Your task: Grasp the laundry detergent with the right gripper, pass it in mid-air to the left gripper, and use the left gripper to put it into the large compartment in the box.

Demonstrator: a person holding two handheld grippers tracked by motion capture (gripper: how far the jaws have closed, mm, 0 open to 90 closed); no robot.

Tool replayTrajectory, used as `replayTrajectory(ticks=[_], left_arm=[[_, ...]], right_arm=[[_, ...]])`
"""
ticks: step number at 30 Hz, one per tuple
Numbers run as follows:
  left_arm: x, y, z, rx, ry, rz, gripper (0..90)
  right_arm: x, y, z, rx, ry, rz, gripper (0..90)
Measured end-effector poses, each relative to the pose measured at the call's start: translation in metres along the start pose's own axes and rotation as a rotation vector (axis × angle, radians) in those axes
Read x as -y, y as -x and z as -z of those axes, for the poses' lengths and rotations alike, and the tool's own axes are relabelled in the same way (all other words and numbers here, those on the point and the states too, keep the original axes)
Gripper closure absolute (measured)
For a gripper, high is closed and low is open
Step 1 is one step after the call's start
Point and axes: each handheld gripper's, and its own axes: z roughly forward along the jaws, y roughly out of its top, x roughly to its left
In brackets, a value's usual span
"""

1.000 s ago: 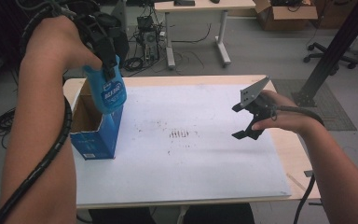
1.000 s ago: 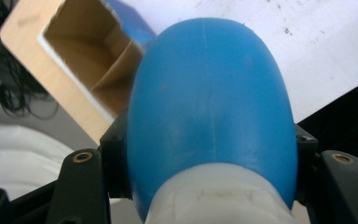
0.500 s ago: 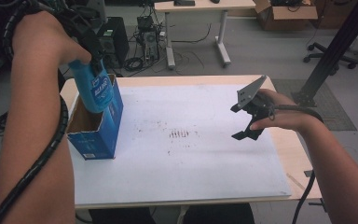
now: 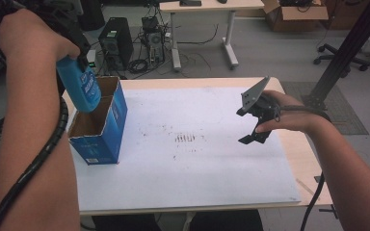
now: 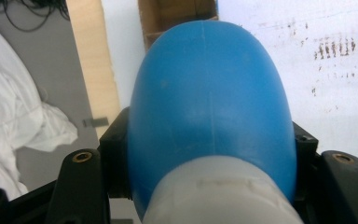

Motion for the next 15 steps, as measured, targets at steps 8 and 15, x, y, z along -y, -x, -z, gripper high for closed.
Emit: replayTrajectory(ticks=[8, 15], left_arm=[[0.000, -0.013, -0.018, -0.008, -0.029, 0.048, 38.1], [-0.001, -0.018, -0.032, 0.006, -0.031, 0.065, 38.1]], right_arm=[[-0.006, 0.002, 0.003, -0.030, -0.065, 0.004, 3.0], [-0.011, 0.003, 0.005, -0.056, -0.141, -0.013, 3.1]])
